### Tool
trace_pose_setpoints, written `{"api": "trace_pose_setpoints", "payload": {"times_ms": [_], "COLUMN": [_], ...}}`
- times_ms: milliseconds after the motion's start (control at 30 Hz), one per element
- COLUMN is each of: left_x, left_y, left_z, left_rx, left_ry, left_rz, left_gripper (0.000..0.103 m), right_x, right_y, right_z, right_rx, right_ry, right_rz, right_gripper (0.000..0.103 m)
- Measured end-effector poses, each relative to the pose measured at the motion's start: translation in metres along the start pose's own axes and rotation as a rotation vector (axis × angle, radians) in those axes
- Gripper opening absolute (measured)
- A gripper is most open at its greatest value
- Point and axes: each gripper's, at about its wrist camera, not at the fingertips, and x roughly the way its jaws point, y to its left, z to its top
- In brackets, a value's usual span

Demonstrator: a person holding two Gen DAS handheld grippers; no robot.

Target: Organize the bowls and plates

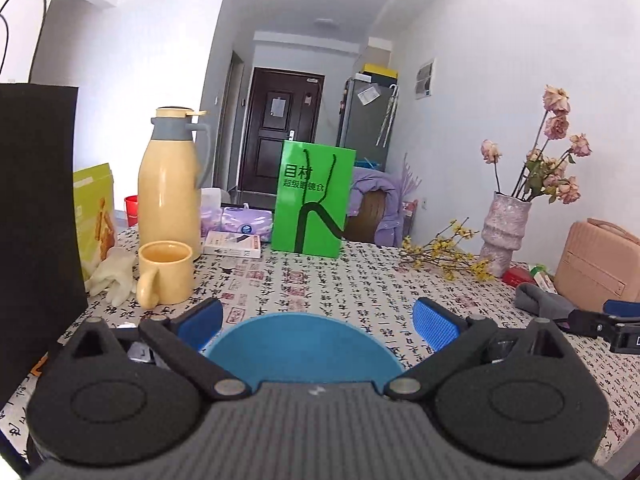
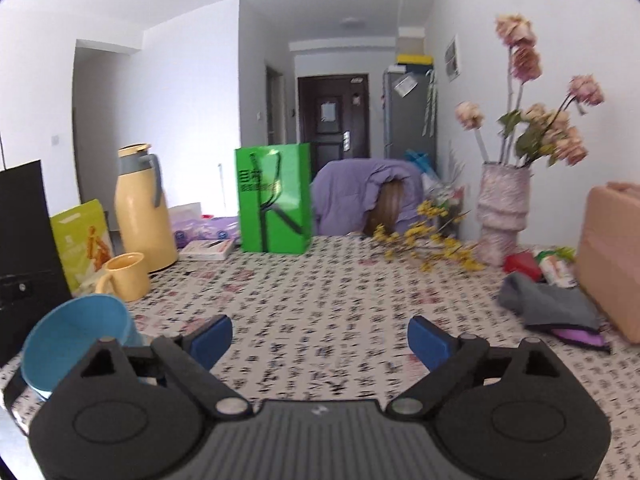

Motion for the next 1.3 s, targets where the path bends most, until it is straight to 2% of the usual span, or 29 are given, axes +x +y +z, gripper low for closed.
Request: {"api": "trace_pose_setpoints", "payload": {"times_ms": [67,167,200,400,600,867,1000,1167,1300], "left_x": [-0.004,-0.013,-0.016,-0.042,-0.067,-0.096,-0.109,-0.12,-0.133], "left_y": [-0.015,-0.033,-0.038,-0.054,-0.062,-0.064,-0.061,-0.054,-0.049], "left_z": [-0.007,-0.016,-0.019,-0.043,-0.06,-0.085,-0.101,-0.124,-0.143], "left_rx": [0.025,0.043,0.044,0.029,0.058,0.061,0.094,0.078,0.092], "left_ry": [-0.021,-0.043,-0.053,-0.077,-0.086,-0.08,-0.096,-0.068,-0.074], "left_rz": [-0.014,-0.021,-0.023,-0.012,0.0,0.016,0.035,0.045,0.076], "left_gripper": [0.103,0.103,0.103,0.103,0.103,0.103,0.103,0.103,0.103], "right_x": [-0.013,-0.027,-0.032,-0.06,-0.088,-0.124,-0.141,-0.154,-0.163], "right_y": [-0.012,-0.025,-0.028,-0.029,-0.02,-0.008,-0.006,0.003,0.017], "right_z": [-0.008,-0.018,-0.02,-0.044,-0.076,-0.101,-0.118,-0.146,-0.168], "right_rx": [-0.046,-0.078,-0.076,-0.069,-0.045,-0.018,0.033,0.083,0.056], "right_ry": [-0.055,-0.103,-0.113,-0.181,-0.193,-0.256,-0.29,-0.294,-0.295], "right_rz": [-0.086,-0.147,-0.148,-0.118,-0.074,-0.051,-0.049,-0.063,-0.064], "right_gripper": [0.095,0.098,0.103,0.103,0.103,0.103,0.103,0.103,0.103]}}
